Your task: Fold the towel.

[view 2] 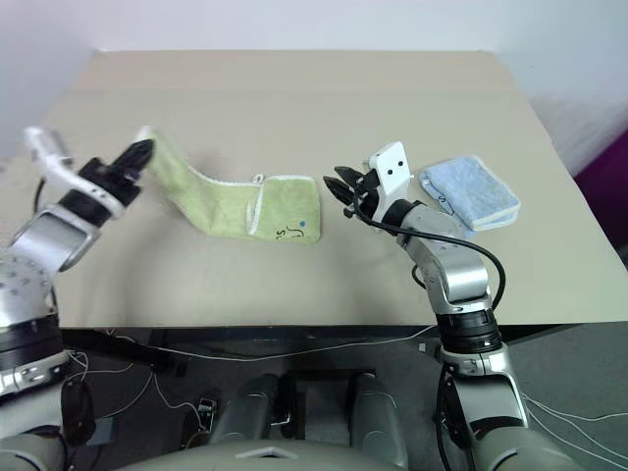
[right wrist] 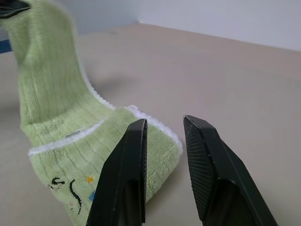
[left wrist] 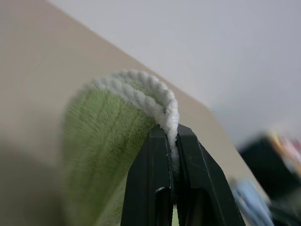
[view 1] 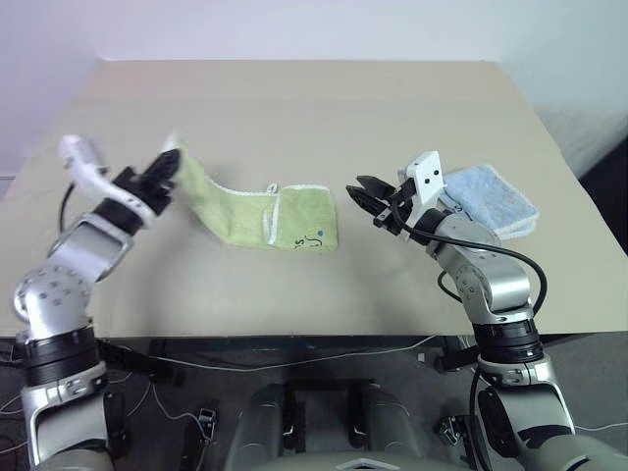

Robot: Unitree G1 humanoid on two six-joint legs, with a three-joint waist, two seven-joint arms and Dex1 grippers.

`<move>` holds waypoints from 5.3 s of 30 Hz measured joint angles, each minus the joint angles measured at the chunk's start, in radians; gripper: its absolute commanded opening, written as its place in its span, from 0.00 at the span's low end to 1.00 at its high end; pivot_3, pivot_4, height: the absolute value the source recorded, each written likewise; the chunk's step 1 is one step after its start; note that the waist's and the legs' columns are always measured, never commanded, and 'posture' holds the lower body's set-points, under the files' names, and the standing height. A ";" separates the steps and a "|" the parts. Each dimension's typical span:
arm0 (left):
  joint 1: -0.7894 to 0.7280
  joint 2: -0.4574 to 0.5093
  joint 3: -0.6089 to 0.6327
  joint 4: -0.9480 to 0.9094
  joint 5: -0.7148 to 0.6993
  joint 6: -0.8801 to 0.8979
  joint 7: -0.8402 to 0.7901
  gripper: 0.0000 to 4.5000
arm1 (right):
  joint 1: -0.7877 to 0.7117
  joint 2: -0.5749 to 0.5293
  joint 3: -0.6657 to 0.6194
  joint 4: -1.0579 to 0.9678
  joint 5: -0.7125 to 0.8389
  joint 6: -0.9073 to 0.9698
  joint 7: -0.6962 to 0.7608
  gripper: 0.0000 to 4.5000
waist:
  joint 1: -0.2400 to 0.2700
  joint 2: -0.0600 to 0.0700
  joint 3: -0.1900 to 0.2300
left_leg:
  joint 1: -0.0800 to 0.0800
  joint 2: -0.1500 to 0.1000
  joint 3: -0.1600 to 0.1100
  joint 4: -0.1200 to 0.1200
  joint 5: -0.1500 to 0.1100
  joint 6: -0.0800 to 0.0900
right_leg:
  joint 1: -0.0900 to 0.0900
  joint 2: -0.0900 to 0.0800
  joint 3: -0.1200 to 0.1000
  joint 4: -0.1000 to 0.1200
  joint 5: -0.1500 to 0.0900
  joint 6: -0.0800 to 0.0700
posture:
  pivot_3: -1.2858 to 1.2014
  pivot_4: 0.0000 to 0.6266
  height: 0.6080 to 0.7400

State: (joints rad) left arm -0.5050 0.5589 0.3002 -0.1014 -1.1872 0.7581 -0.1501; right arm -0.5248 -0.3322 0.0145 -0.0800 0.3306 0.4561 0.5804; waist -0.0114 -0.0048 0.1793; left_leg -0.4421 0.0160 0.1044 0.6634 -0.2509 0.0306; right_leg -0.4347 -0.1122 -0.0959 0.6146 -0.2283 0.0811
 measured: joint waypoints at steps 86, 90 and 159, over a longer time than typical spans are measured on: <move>0.369 -0.409 0.109 -0.276 -0.458 0.147 0.491 0.67 | 0.005 0.023 0.089 0.072 -0.111 -0.111 0.062 0.00 | 0.004 -0.001 -0.001 | 0.015 0.000 -0.001 0.002 -0.001 0.002 | 0.012 -0.005 0.003 0.006 0.001 0.002 | 0.52 0.24 1.00; 0.366 -0.447 0.034 -0.270 -0.567 0.039 0.673 0.98 | -0.013 0.023 0.089 0.083 -0.112 -0.112 0.068 0.00 | 0.002 -0.001 -0.001 | 0.015 -0.001 0.000 0.002 -0.001 0.002 | 0.012 -0.004 0.003 0.006 0.001 0.001 | 0.52 0.24 1.00; 0.139 -0.018 0.540 0.548 -0.042 -0.296 0.361 0.25 | 0.001 0.030 0.077 0.066 -0.117 -0.137 0.029 0.00 | -0.001 -0.010 0.001 | 0.013 0.000 0.000 -0.003 -0.001 -0.002 | 0.009 -0.006 0.001 0.002 0.002 0.001 | 0.52 0.24 1.00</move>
State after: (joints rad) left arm -0.3664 0.5405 0.8403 0.4462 -1.2292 0.4623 0.2105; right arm -0.5234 -0.3022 0.0917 -0.0142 0.2141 0.3187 0.6090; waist -0.0123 -0.0145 0.1801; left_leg -0.4295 0.0159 0.1041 0.6608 -0.2515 0.0289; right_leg -0.4256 -0.1179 -0.0951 0.6162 -0.2265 0.0819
